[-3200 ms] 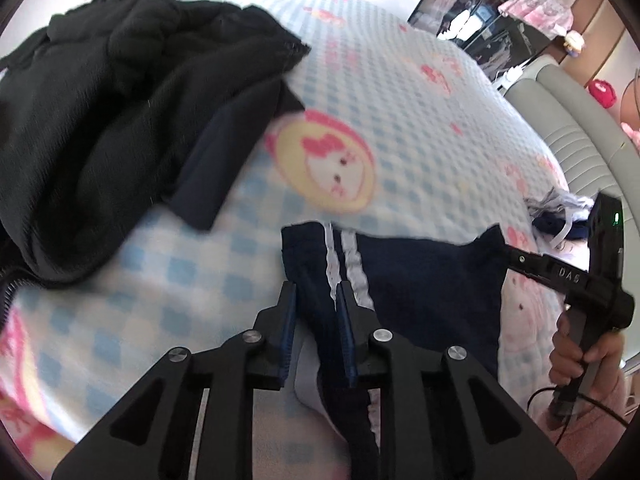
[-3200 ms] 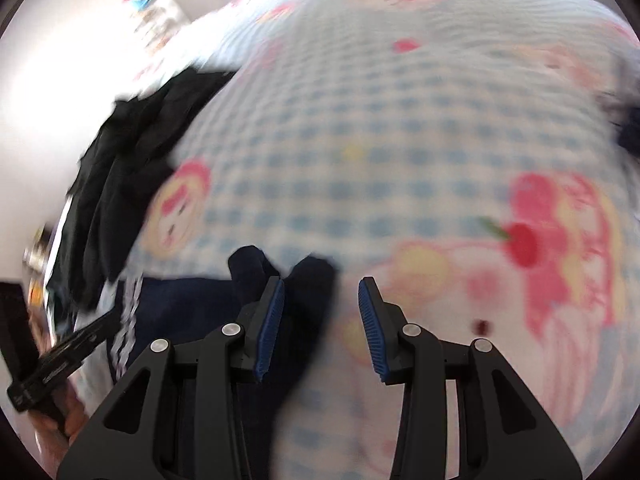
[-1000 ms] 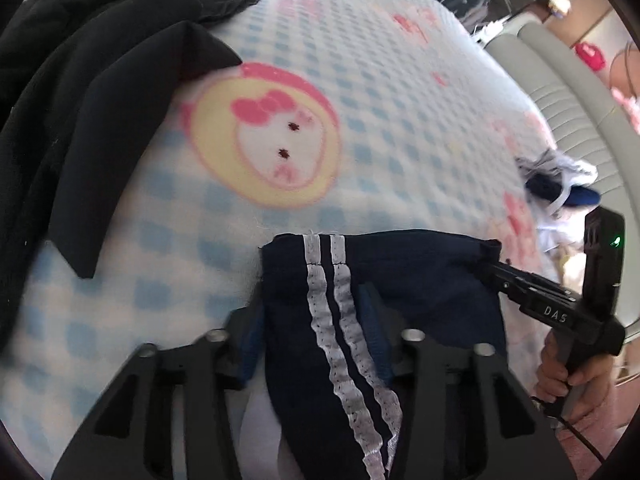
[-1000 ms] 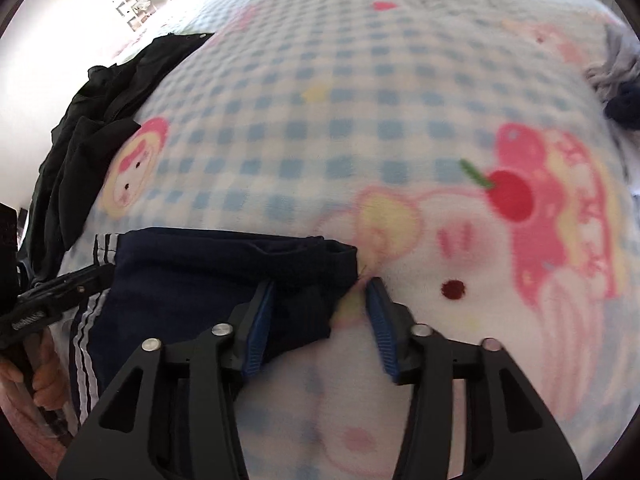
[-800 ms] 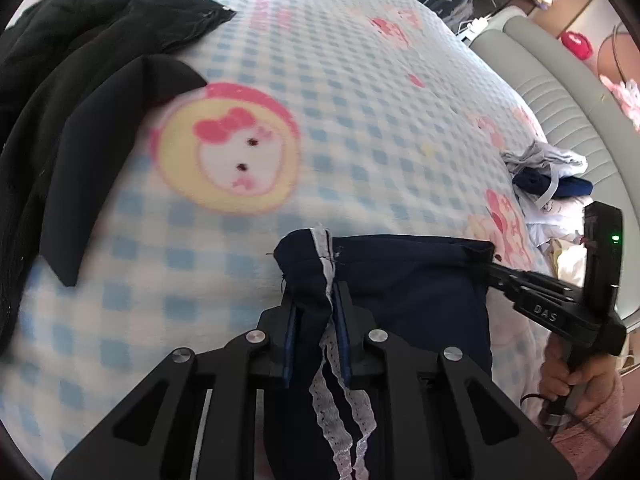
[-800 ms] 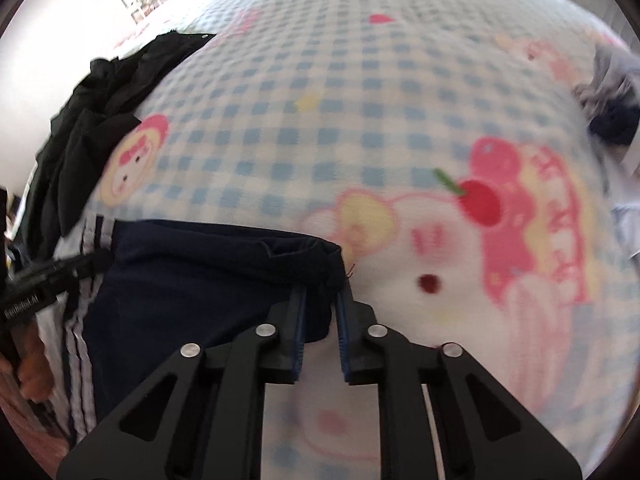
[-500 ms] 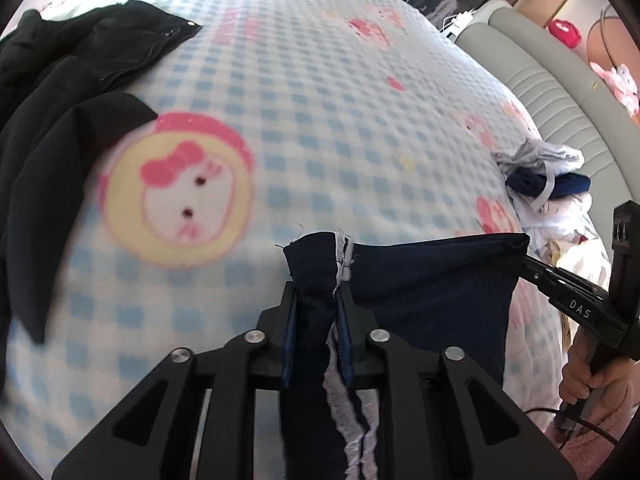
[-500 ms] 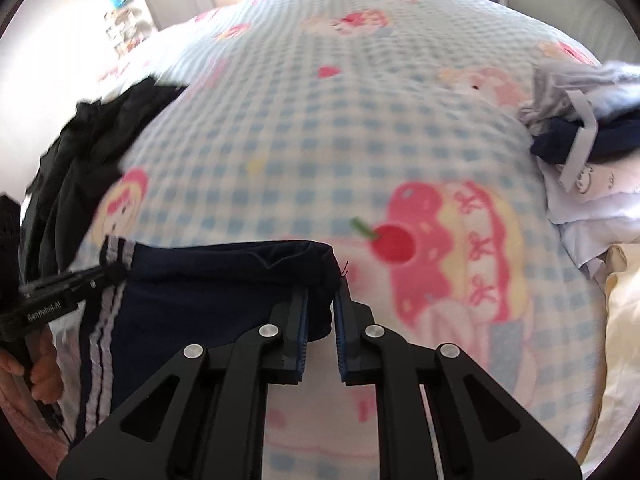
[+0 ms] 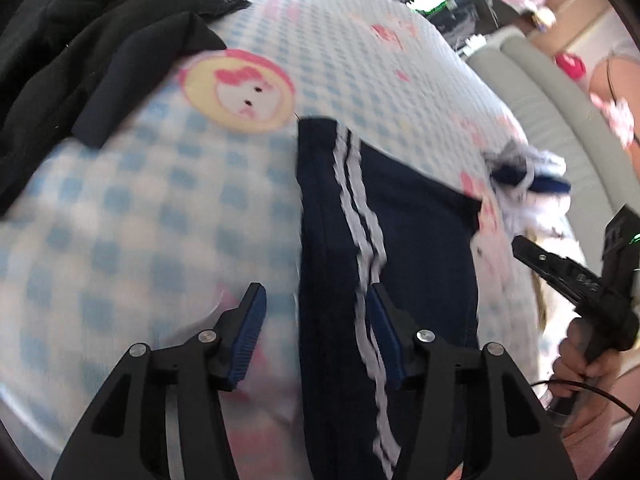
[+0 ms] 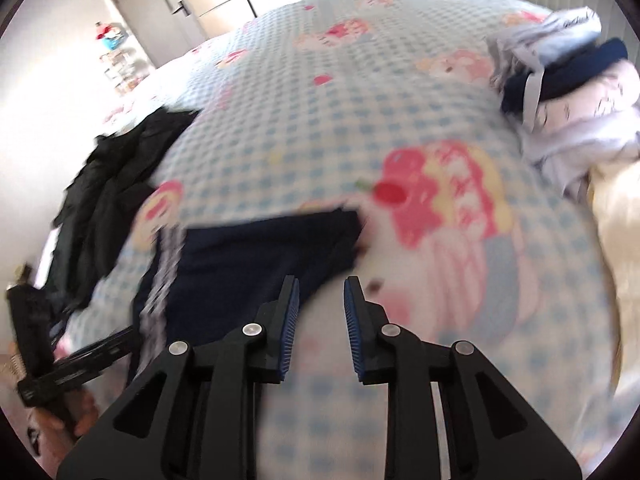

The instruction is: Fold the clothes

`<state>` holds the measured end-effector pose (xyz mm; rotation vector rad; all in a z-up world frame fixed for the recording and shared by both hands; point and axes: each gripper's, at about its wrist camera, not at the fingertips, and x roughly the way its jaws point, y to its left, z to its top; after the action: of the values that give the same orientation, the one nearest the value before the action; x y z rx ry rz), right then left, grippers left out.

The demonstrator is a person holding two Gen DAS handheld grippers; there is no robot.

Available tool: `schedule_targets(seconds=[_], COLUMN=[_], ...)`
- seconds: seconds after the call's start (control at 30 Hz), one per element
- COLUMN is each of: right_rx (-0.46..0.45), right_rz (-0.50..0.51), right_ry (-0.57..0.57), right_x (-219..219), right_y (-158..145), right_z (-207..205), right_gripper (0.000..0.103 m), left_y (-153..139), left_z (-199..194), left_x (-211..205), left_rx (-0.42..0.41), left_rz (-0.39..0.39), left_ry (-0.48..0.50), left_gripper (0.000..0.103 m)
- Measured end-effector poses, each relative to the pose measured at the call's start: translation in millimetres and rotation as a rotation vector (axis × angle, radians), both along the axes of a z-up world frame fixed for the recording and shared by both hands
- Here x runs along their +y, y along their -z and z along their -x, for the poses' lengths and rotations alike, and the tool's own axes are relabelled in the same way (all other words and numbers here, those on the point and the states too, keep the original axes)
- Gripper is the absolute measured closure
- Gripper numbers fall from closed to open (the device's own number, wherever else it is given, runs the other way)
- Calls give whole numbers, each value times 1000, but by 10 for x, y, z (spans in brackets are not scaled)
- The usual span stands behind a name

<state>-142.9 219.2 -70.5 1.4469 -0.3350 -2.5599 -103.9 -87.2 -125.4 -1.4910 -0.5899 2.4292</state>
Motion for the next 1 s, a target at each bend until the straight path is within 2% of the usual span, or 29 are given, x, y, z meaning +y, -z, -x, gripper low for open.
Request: schedule_targets(seconds=[0.1, 0.17, 0.23, 0.3, 0.37, 0.4, 0.47, 0.53, 0.6, 0.7, 0.73, 0.87, 1.0], right_rx=[-25, -42, -62, -92, -120, -130, -124, -128, -129, -129, -142, -169, -126], right_rz=[38, 39, 32, 14, -67, -90, -35, 48, 109, 154, 139, -23, -66], right_ry=[-48, -89, -108, -119, -100, -91, -71, -59, -77, -116, -127, -150, -178], right_x=[-135, -274, -383, -462, -484, -478, -374, -280, -279, -347, -405, -551, -563], right_y=[34, 104, 201, 316, 422, 457, 424, 397, 379, 373, 401, 533, 454], right_z=[-267, -460, -614, -711, -789, -827, -904, -960, -987, -1010, -1019, -1124, -1266], right_gripper=[80, 80, 80, 80, 80, 80, 80, 80, 74, 73, 73, 73, 71], left_y=[-62, -83, -59, 10, 43, 6, -131, -222, -253, -141, -85, 56, 1], left_z=[-79, -126, -172, -178, -159, -174, -263, -385, -505, -609, -625, -706, -799], left_x=[24, 81, 185, 268, 274, 221, 68, 12, 53, 155, 172, 97, -85], left_rx=[10, 15, 15, 17, -4, -8, 6, 28, 42, 16, -3, -76, -110], left_rz=[-55, -46, 30, 138, 277, 281, 179, 39, -30, -1, 22, 69, -72], left_ry=[9, 19, 40, 82, 85, 66, 4, 12, 38, 34, 22, -7, 7], left_gripper=[46, 45, 45, 45, 45, 45, 46, 45, 45, 45, 45, 45, 43])
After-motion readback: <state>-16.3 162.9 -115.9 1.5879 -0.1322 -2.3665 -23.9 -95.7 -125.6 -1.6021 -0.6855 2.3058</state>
